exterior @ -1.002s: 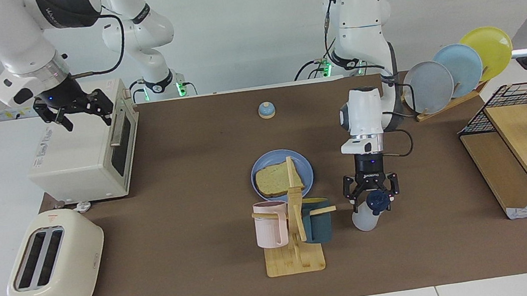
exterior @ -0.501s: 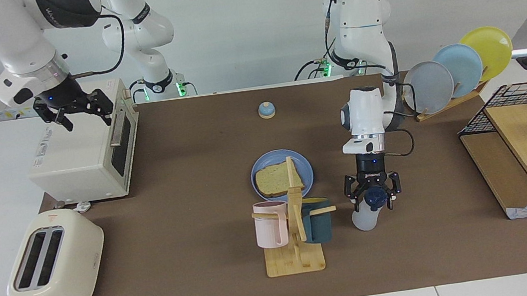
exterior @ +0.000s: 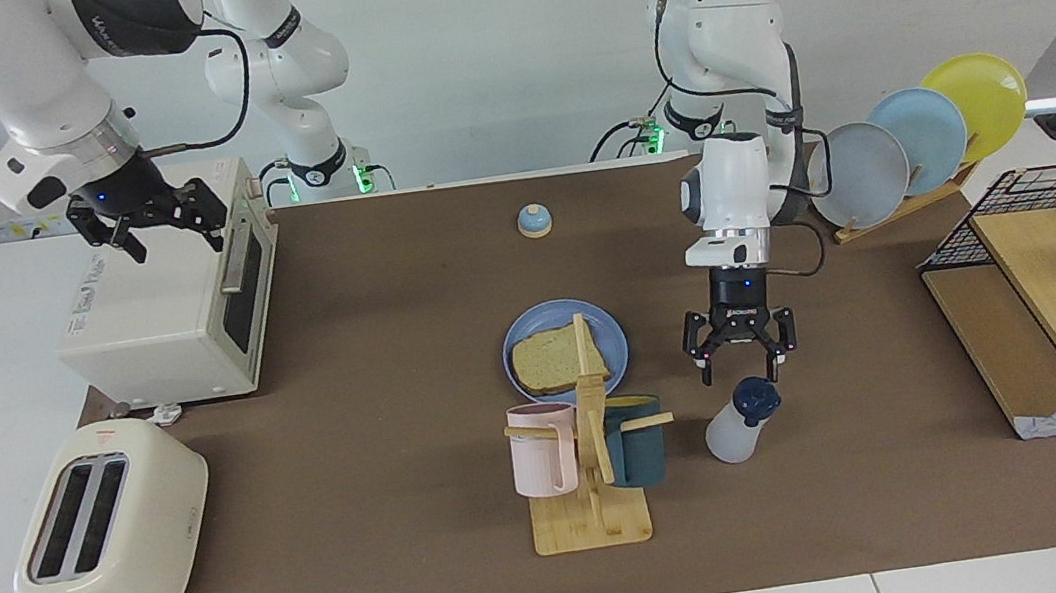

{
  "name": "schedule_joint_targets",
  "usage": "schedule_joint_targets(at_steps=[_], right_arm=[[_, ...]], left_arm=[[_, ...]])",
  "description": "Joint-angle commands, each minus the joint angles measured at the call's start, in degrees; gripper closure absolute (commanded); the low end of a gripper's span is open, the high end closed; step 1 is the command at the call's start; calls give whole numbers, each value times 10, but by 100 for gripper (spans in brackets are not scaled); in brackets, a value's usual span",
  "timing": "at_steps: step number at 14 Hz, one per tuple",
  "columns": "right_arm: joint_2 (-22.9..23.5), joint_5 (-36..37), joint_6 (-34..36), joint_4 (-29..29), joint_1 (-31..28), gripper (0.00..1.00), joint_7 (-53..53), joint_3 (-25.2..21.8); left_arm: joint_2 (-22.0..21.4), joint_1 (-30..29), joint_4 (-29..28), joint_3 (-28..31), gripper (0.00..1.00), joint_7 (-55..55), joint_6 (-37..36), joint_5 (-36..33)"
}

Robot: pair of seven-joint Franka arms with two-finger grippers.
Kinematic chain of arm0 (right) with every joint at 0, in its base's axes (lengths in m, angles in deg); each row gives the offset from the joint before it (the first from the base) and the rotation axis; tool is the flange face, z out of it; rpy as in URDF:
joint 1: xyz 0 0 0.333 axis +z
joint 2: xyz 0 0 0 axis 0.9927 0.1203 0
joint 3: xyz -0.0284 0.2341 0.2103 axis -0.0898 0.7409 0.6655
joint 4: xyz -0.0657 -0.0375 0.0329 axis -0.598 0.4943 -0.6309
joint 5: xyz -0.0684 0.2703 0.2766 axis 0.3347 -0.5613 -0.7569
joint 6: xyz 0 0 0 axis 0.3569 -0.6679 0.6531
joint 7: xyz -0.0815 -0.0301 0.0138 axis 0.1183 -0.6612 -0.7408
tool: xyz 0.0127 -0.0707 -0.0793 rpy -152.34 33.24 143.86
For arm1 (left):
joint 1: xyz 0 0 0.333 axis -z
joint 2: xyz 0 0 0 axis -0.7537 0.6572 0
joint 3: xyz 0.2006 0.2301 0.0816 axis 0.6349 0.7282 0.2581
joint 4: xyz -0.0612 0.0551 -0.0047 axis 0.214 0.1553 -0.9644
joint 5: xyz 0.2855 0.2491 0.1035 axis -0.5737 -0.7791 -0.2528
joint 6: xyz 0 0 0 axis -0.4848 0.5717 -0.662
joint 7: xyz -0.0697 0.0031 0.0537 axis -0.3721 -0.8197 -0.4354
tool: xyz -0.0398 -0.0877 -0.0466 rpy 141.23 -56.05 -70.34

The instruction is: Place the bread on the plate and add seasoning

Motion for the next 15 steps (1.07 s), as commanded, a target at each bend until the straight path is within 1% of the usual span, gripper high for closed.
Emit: schedule_joint_targets(at_steps=[1, 3, 4, 6, 8, 10, 12, 14, 15], right_arm=[[-5, 0, 1, -3, -9, 0, -15, 4], [-5, 0, 1, -3, -9, 0, -15, 4], [-5, 0, 1, -3, -9, 0, -15, 4], [-5, 0, 1, -3, -9, 0, -15, 4], [-5, 0, 1, -3, -9, 0, -15, 4], [-5, 0, 1, -3, -9, 0, -15, 4], [-5, 0, 1, -3, -9, 0, -15, 4], [-5, 0, 1, -3, -9, 0, -15, 4], [-5, 0, 1, -3, -9, 0, -15, 4]], left_arm=[[-106, 19, -31, 5, 0, -12, -126, -7], [-149, 20, -29, 4, 0, -12, -190, -7], [-168, 22, -24, 4, 0, -13, -233, -7], [-199, 23, -1, 4, 0, -13, -320, -7], [-212, 22, 42, 5, 0, -13, -418, -8], [-214, 17, 102, 6, 0, -14, -524, -11], [-214, 14, 156, 6, 0, -15, -609, -20], [-214, 13, 207, 6, 0, -47, -692, -71], [-213, 13, 237, 6, 0, -51, -741, -83]])
